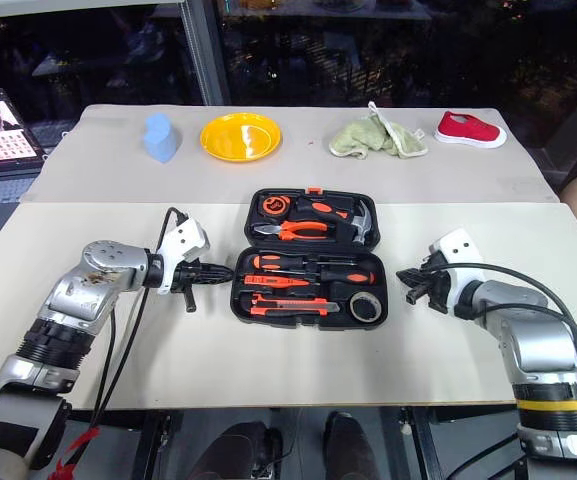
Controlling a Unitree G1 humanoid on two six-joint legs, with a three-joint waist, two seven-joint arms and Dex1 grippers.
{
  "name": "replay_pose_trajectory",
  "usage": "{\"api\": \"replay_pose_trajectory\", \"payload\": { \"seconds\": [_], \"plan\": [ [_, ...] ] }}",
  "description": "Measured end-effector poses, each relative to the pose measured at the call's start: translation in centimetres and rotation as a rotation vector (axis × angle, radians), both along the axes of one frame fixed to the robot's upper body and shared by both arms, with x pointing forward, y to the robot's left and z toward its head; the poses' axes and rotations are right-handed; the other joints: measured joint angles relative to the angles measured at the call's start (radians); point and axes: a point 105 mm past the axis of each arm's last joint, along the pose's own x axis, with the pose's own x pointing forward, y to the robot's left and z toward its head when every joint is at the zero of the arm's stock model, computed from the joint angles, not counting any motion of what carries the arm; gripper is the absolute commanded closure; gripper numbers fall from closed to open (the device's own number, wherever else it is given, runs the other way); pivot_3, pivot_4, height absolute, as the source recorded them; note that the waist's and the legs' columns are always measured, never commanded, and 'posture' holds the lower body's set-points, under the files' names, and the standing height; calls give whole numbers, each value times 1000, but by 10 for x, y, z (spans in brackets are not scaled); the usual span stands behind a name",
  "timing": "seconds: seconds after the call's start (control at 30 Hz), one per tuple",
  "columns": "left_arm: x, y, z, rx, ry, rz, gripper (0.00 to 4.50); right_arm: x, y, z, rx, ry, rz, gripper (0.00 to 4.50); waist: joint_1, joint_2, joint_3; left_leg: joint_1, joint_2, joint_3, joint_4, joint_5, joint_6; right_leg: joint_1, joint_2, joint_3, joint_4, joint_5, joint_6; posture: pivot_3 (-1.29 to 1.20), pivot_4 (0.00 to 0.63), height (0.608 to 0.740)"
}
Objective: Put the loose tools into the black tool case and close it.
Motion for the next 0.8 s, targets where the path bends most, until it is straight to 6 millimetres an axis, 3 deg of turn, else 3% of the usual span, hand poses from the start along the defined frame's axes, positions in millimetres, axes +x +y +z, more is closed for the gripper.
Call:
{"api": "replay_pose_trajectory", "payload": {
  "seconds": [0.33, 0.7, 0.8],
  "plan": [
    [-6, -2, -2, 4, 1, -18, 4321, -2, 12, 2, -11, 6, 72, 4500, 2, 0, 0, -1, 0, -1, -1, 0, 0, -1, 0, -1, 0, 0, 0, 0, 150, 740],
    [-56, 4, -20, 49, 158, -199, 4321, -45, 18, -8, -88, 44, 170, 4500, -5, 0, 0, 0, 1, -1, -2, -1, 0, 0, 0, 0, -1, 0, -1, 0, 150, 740],
    [-61, 6, -23, 52, 179, -214, 4321, -51, 21, -11, -93, 50, 183, 4500, -4, 0, 0, 2, 1, -1, -2, 0, 0, 1, 0, 0, 0, -1, -1, 0, 150, 740]
  ]
}}
